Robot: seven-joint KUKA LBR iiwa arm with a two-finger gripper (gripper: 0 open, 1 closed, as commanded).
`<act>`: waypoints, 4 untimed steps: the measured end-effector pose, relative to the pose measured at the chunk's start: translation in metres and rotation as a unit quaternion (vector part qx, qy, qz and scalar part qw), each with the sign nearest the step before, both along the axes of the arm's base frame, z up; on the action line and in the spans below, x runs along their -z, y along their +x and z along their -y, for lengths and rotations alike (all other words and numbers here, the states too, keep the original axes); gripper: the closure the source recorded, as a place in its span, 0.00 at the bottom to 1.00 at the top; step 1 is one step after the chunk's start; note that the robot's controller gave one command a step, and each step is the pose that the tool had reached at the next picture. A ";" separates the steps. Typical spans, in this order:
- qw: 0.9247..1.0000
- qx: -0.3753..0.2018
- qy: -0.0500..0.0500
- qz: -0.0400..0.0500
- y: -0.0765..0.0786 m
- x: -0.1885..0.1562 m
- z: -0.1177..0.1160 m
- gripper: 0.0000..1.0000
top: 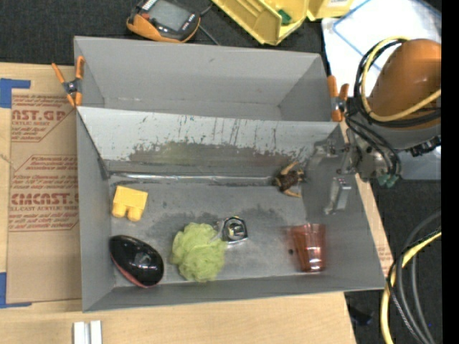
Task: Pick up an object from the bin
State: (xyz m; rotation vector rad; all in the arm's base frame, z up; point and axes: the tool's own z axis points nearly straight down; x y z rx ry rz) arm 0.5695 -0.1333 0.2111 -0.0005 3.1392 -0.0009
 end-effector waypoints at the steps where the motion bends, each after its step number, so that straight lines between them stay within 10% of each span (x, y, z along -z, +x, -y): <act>1: 1.000 0.000 0.000 0.000 0.000 0.000 0.000 0.00; 4: 0.995 -0.104 0.000 0.000 -0.081 0.096 0.002 0.00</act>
Offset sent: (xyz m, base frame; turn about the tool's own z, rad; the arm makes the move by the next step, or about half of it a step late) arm -0.0374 -0.0174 -0.0456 -0.0595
